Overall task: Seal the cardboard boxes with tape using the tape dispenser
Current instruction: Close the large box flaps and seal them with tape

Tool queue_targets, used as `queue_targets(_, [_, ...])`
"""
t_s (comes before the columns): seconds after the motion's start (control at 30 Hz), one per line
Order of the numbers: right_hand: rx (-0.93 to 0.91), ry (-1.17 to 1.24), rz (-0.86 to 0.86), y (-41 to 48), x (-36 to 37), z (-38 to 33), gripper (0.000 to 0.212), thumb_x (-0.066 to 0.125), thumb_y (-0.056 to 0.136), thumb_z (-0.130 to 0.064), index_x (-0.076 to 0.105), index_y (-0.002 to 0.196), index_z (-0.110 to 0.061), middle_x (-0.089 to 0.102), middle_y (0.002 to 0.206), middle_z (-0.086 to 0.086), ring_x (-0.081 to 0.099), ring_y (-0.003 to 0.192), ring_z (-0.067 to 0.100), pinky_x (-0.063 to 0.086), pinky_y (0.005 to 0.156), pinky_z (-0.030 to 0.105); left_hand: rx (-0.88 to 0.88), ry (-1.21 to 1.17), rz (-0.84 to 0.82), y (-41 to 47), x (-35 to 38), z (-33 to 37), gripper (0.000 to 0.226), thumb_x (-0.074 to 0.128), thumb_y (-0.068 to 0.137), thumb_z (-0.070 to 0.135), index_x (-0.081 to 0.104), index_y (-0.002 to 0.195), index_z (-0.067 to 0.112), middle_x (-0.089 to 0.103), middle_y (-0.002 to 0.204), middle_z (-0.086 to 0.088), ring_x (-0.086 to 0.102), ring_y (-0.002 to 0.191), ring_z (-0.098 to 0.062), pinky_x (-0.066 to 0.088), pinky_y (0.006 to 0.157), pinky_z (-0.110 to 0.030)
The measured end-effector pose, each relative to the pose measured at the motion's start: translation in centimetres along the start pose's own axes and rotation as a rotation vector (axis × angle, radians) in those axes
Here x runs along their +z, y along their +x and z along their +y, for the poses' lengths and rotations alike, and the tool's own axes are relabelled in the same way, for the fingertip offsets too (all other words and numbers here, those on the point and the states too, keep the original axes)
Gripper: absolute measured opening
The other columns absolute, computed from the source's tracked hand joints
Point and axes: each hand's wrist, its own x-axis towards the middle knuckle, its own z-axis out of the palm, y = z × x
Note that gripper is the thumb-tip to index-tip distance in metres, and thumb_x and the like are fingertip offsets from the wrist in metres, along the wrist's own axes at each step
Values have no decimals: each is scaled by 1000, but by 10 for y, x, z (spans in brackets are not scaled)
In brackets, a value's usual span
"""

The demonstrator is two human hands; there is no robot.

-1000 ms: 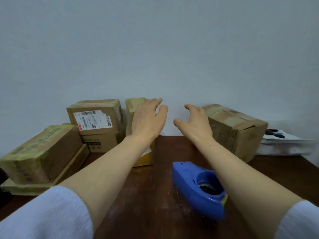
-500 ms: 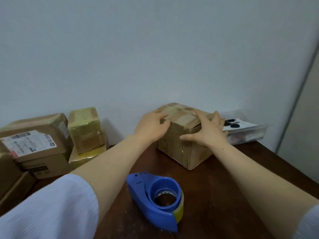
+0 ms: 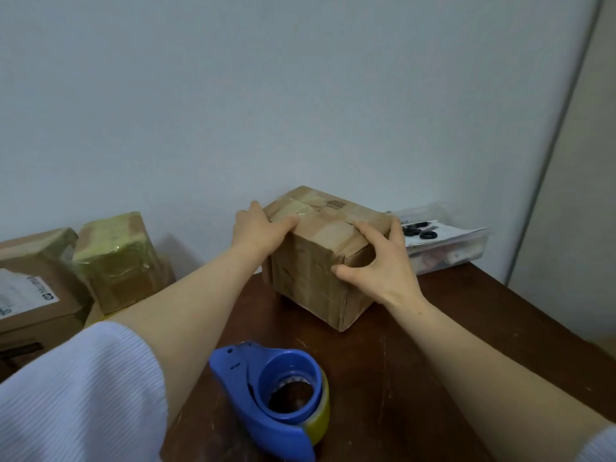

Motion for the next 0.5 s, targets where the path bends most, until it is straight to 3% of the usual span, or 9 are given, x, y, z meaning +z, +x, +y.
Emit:
queue_targets(0.17, [-80, 61, 83, -22, -23, -38, 81, 75, 68, -30, 39, 139, -41, -10, 160, -2, 13, 145, 20, 29, 107, 31, 32, -47, 143, -32, -44, 16, 84, 55, 61, 72, 59, 115, 8, 59, 114, -10, 59, 100, -29, 50, 77, -36])
queue_targets(0.23, [-112, 75, 106, -33, -35, -59, 80, 74, 67, -31, 39, 138, -42, -9, 160, -4, 21, 144, 19, 33, 105, 33, 46, -119, 207, -48, -67, 22, 91, 50, 51, 76, 62, 115, 13, 62, 111, -5, 62, 97, -24, 53, 80, -38])
queue_targets(0.33, [-169, 87, 132, -54, -51, -92, 79, 73, 66, -33, 40, 137, -43, -7, 160, -6, 36, 136, 19, 41, 98, 33, 54, -221, 293, -79, -105, 30, 76, 60, 63, 69, 60, 111, 11, 63, 109, 1, 61, 95, -19, 52, 81, -35])
queue_targets(0.4, [-220, 82, 141, -73, -59, -115, 78, 72, 67, -33, 40, 137, -43, -6, 160, -6, 36, 136, 17, 39, 93, 28, 33, -262, 354, -96, -130, 29, 64, 65, 72, 62, 58, 108, 10, 62, 107, 1, 60, 97, -20, 51, 85, -35])
queue_targets(0.5, [-288, 70, 106, -105, -68, -149, 76, 70, 68, -32, 40, 137, -42, -3, 160, -6, 31, 138, 16, 35, 96, 29, 3, -300, 412, -128, -170, 18, 69, 65, 73, 61, 57, 120, 11, 60, 120, 0, 58, 108, -21, 46, 85, -29])
